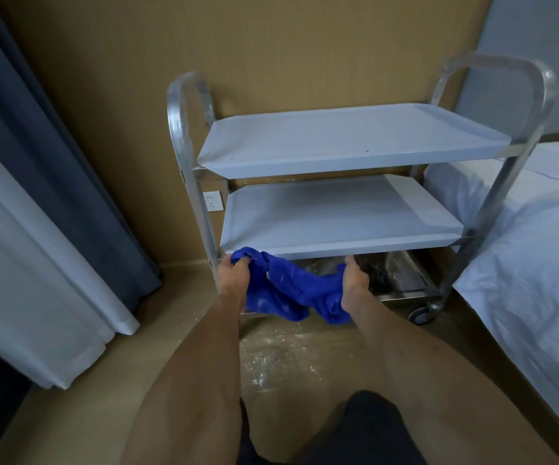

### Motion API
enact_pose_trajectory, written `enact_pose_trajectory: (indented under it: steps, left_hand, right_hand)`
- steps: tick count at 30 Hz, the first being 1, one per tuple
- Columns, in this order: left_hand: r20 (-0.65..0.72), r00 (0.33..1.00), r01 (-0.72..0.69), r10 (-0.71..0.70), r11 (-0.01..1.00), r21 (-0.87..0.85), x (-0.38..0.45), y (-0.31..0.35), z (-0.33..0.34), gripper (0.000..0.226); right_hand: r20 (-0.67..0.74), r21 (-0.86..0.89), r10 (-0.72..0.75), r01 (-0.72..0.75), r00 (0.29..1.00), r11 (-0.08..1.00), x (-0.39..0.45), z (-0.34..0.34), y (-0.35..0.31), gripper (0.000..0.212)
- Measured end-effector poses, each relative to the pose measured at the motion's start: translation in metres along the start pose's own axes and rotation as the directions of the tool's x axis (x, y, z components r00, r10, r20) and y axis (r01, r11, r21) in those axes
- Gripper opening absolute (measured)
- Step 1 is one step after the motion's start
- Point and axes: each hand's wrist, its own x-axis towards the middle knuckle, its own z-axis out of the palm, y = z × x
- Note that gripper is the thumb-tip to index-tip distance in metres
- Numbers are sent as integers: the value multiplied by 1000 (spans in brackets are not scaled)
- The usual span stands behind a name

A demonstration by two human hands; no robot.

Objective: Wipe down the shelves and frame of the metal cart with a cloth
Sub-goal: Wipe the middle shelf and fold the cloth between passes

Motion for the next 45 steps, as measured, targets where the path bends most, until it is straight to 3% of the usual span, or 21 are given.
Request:
enact_pose_trajectory:
  steps: [2,3,4,5,6,7,9,11,16,19,21,23,25,28,31,34,35,39,40,42,45]
  left_hand:
    - [95,992,90,-87,996,-25,1,15,6,13]
    - [148,980,138,-133,990,-25,4,22,11,21]
    - [198,966,175,-165,984,-32,9,27,16,34]
    - [236,956,193,-177,980,-49,14,31,21,48]
    - [266,949,192,-167,979,-70,19,33,27,57]
    - [304,938,198,-166,977,-78,20,38,31,59]
    - [379,913,203,-151,974,-101,4,56,36,50]
    - [435,889,217,-146,969,-119,-3,66,42,45]
    - [358,923,225,-142,953,-202,7,59,49,47]
    - [308,943,243,-128,896,-371,10,54,47,38]
    - [191,971,185,-145,959,-213,13,35,44,40]
    - [-16,993,121,-120,975,184,8,12,38,50]
    - [110,971,187,-210,963,194,1,-6,36,77]
    - [492,812,303,-315,947,107,-5,-16,32,110]
    - [573,774,162,-269,959,231,1,-16,27,91]
    - [407,891,78,-201,951,299,5,-18,32,28]
    - [340,922,96,-185,960,261,6,-16,33,19]
    - [198,975,79,-99,991,110,16,3,30,22]
    - [145,989,8,-36,982,189,20,9,31,22]
    - [15,993,-117,120,919,377,18,21,30,25]
    - [-196,973,-64,121,960,273,15,32,24,34]
  right_hand:
    - [121,-144,96,-78,988,987,10,-2,-4,93]
    - [147,-310,95,-45,984,950,10,-2,-2,92]
    - [150,-526,46,40,988,849,5,-2,-1,79]
    - [135,-737,-30,120,990,665,-2,-1,-1,60]
    - [119,-854,-135,171,984,492,-8,3,1,45]
    - [170,-865,-211,248,963,437,-12,7,2,42]
    - [398,-715,-137,400,907,574,-17,16,4,66]
    - [568,-612,15,411,823,675,-14,22,9,69]
    - [600,-597,226,242,768,765,2,23,18,63]
    - [674,-422,176,178,717,889,-11,27,2,25]
    - [619,-247,40,146,784,958,-19,36,-13,15]
    - [551,-131,-65,163,832,978,-20,49,-25,19]
    - [568,-38,-47,82,822,996,-19,59,-28,22]
    - [604,88,-31,-28,796,996,-14,63,-22,42]
    - [534,116,-100,45,840,992,-5,64,-14,57]
    - [443,-28,-147,177,884,984,0,65,-3,50]
    - [450,-64,-124,171,884,983,0,61,-1,46]
    - [622,-354,190,56,760,934,-8,38,-4,49]
    - [622,-362,182,74,762,929,-8,37,-7,45]
    - [524,-295,52,124,850,947,-8,46,-15,41]
    - [296,-48,-146,167,944,985,-11,61,-36,48]
